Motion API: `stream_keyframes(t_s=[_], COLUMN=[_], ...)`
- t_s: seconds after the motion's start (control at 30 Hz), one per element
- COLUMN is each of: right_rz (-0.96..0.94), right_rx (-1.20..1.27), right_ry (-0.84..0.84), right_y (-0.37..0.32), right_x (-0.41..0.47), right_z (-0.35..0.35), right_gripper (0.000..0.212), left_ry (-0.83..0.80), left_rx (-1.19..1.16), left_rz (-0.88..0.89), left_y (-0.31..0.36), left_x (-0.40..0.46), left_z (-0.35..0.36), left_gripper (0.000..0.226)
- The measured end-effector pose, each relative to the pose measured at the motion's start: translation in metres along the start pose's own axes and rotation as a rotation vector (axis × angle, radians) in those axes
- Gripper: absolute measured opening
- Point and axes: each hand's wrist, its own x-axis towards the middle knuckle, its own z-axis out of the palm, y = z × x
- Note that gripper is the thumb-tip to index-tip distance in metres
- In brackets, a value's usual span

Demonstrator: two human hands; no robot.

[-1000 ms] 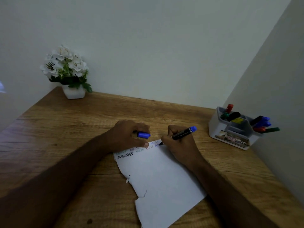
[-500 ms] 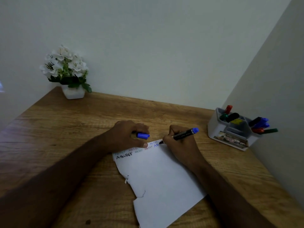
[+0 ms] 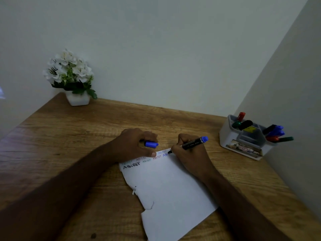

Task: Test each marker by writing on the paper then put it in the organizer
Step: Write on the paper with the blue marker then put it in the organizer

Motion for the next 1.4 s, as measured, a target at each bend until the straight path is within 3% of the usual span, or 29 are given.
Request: stream_keyframes(t_s=[1.2,1.4], right_rz=[-0.025,-0.001], right_rx=[0.028,0.019], right_ry=[0.000,0.020], right_y=[-0.0004,0.0017], right_x=[0.0014,0.0033], right_z=[-0.0010,-0.0003], right_gripper=[0.032,0.040], left_ry=[-0.004,0.002], left_rx=[-0.010,-0.007], left_rz=[0.006,0.017], left_y=[-0.0030,-0.0028], left_x=[0.0012,0.0012], left_z=[0.0005,0.0007], left_gripper=[0.079,0.078])
